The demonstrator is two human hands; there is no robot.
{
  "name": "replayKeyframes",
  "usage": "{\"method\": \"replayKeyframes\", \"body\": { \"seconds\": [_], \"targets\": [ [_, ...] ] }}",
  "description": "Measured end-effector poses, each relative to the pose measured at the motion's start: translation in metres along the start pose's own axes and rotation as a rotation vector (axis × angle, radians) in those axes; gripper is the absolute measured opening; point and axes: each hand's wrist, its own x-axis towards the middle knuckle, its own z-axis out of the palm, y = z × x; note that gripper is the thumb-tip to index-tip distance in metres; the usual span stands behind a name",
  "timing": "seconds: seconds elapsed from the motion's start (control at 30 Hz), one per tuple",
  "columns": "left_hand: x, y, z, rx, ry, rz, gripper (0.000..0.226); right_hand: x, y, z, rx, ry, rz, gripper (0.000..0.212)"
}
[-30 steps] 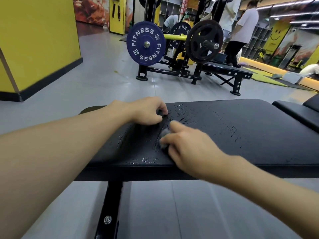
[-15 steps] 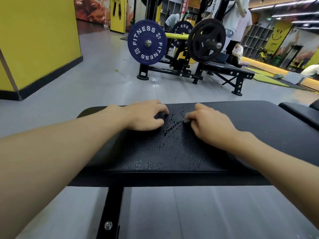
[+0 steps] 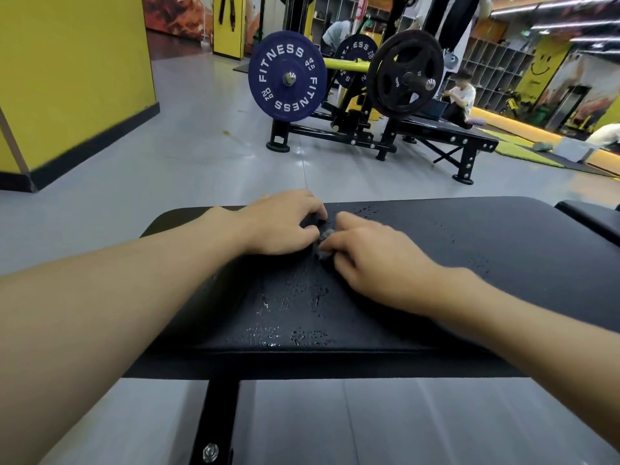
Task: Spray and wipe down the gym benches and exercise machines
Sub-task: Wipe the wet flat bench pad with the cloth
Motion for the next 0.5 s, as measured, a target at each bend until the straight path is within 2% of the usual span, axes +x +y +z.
{"method": "replayKeyframes", "body": {
  "seconds": [0.13,0.17,0.3,0.33,0.43,0.5],
  "targets": [
    [0.001,-0.003,-0.001,-0.007,-0.022,-0.022,0.057,0.025,0.049,-0.009,0.011,0.048,0.264,0.032],
    [0.001,-0.003,-0.002,-0.008,-0.023,-0.022,0.057,0.029,0.048,-0.006,0.000,0.062,0.272,0.031],
    [0.005,-0.005,-0.002,-0.011,-0.016,-0.049,0.054,0.025,0.017,0.006,0.005,0.018,0.026,0.033],
    [0.006,-0.005,-0.002,-0.012,-0.015,-0.053,0.054,0.026,0.026,0.002,0.006,0.024,0.046,0.035],
    [0.008,-0.006,-0.002,-0.019,-0.020,-0.065,0.055,0.044,0.066,-0.008,-0.003,0.069,0.290,0.035],
    [0.011,-0.009,-0.003,-0.014,-0.022,-0.074,0.059,0.051,0.056,-0.001,-0.037,0.076,0.266,0.031]
  ]
}}
